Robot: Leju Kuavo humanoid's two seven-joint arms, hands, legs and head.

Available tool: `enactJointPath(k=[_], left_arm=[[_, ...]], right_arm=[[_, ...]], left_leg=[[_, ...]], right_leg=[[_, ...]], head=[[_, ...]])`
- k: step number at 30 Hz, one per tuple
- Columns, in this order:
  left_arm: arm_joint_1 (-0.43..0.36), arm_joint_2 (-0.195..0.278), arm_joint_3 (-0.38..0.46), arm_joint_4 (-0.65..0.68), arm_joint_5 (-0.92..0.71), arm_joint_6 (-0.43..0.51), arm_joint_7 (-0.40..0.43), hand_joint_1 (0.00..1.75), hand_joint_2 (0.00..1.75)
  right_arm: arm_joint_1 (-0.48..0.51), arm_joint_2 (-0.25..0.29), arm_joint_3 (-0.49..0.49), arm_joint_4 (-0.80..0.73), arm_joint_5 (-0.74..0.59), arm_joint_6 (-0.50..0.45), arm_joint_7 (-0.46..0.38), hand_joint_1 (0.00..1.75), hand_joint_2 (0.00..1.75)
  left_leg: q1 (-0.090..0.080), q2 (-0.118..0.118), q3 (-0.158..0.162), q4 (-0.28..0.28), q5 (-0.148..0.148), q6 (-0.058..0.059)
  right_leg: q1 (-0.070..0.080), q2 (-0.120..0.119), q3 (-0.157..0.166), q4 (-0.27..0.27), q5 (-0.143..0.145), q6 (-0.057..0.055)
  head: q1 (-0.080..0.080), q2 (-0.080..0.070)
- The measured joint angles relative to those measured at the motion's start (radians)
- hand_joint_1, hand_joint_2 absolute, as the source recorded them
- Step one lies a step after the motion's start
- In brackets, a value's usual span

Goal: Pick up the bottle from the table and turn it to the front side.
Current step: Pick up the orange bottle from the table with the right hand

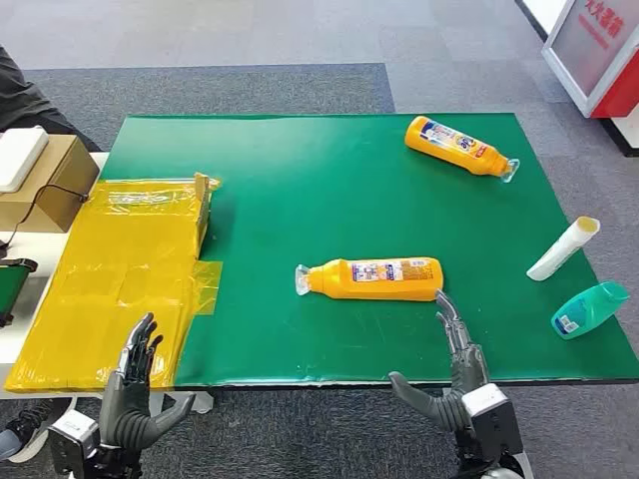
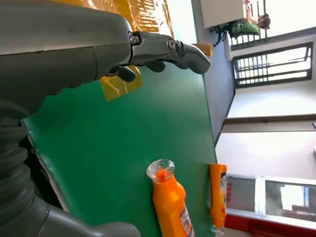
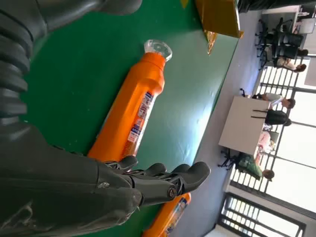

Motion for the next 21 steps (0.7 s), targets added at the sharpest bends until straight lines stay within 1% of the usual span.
enactJointPath(k=[2, 10, 21], left_arm=[[0.002, 0.001, 0.008, 0.0, 0.003, -0.011, -0.002, 0.0, 1.75], [0.002, 0.001, 0.086, 0.013, 0.002, -0.098, -0.006, 0.0, 1.75], [-0.019, 0.001, 0.119, 0.05, -0.028, -0.127, 0.0, 0.0, 1.75]], right_arm=[[-0.005, 0.0, 0.007, 0.003, 0.002, -0.002, 0.003, 0.0, 1.75], [-0.028, -0.001, 0.065, 0.017, -0.011, -0.005, 0.035, 0.0, 1.75], [-0.04, -0.013, 0.106, 0.039, 0.013, -0.011, 0.042, 0.0, 1.75]], left_leg=[[0.0, 0.0, 0.0, 0.0, 0.0, 0.0], [0.0, 0.0, 0.0, 0.0, 0.0, 0.0], [0.0, 0.0, 0.0, 0.0, 0.0, 0.0]], right_leg=[[0.0, 0.0, 0.0, 0.0, 0.0, 0.0], [0.0, 0.0, 0.0, 0.0, -0.001, 0.0], [0.0, 0.0, 0.0, 0.0, -0.001, 0.0]], head=[[0.0, 0.0], [0.0, 0.0], [0.0, 0.0]])
